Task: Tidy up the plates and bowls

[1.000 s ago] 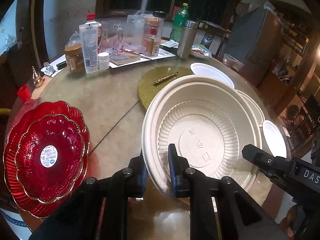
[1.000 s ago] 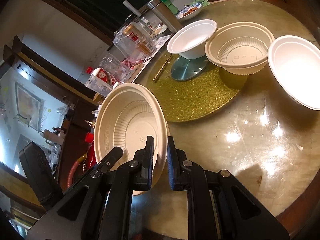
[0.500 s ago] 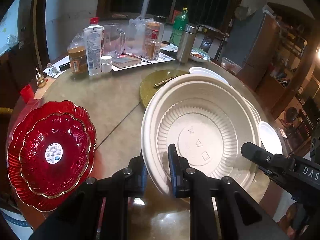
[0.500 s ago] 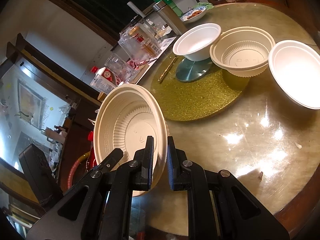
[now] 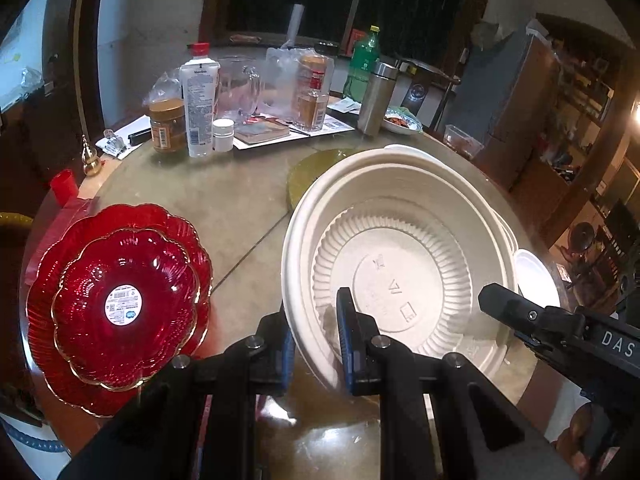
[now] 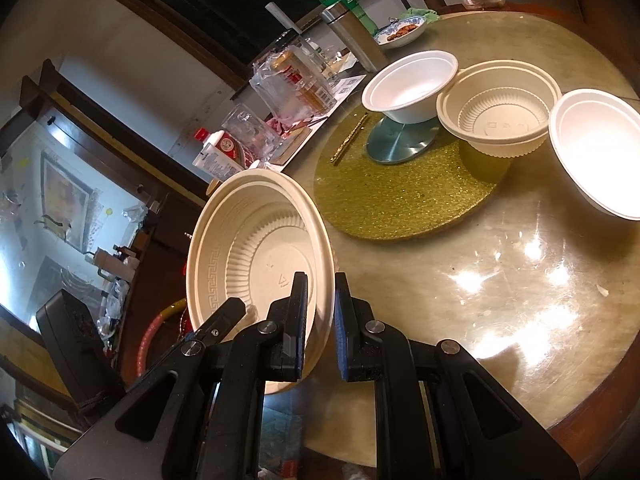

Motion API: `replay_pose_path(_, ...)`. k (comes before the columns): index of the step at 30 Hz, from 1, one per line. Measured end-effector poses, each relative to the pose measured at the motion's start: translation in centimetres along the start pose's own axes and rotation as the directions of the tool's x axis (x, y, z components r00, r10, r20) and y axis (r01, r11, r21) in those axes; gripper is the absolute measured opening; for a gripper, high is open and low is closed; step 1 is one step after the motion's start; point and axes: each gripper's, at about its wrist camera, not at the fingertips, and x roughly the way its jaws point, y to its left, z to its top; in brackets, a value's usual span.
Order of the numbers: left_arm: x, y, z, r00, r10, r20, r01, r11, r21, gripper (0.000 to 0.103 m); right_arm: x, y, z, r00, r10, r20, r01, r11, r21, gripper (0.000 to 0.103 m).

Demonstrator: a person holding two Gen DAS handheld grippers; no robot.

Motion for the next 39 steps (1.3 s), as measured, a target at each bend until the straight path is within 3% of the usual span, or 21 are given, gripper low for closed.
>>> replay_pose_path(17, -1.5, 1.9, -0.1, 0.999, 0.017, 0.03, -0.016, 0.999, -0.03, 0.018, 0.8, 2.0, -0.2, 1.0, 0.02, -0.018, -0.021, 0.999, -0.048, 0.013)
replay_pose_path(39, -2.6, 7.6, 0.1, 0.993, 0.103, 0.05, -0.096, 0.989, -0.116, 0.018, 5.7, 7.1, -1.0, 0.991, 0.07, -0.113, -0.084, 0.989, -0.125, 0.013)
